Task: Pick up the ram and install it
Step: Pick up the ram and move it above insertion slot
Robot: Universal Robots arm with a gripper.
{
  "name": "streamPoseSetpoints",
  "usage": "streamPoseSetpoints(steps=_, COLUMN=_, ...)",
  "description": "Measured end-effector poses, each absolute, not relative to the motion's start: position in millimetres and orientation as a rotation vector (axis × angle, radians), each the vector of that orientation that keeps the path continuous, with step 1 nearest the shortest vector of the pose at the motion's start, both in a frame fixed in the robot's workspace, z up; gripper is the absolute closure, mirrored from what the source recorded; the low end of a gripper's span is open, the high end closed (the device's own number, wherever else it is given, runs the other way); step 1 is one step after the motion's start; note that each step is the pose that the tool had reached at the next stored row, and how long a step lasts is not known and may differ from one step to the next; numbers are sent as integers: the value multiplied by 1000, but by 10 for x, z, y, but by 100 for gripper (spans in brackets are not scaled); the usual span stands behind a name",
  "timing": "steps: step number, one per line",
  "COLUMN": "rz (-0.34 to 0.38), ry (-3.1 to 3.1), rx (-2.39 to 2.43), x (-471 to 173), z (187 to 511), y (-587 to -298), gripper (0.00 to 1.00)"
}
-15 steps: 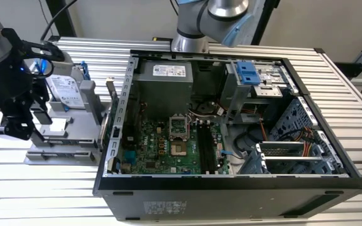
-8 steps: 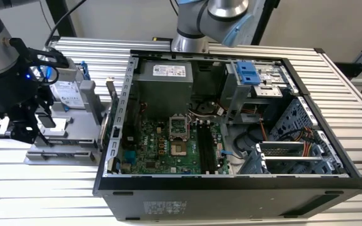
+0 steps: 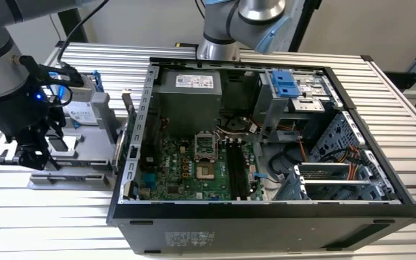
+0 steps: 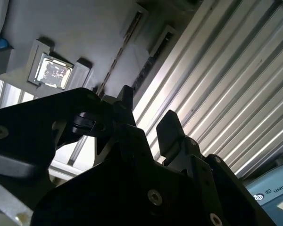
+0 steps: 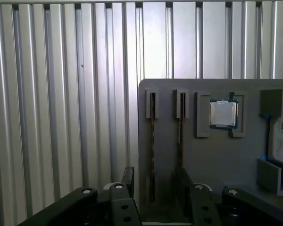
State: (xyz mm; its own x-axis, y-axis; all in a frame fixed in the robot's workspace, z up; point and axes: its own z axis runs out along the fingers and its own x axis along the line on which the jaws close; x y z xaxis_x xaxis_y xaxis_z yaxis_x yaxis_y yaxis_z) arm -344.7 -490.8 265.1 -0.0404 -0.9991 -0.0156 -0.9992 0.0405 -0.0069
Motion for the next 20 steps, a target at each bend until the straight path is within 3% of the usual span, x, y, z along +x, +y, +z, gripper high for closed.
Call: streamPoseSetpoints(steps=20, rz=4, ry=2264, rx=-2160, x=-3442, z=2287, y=-4896, gripper=0)
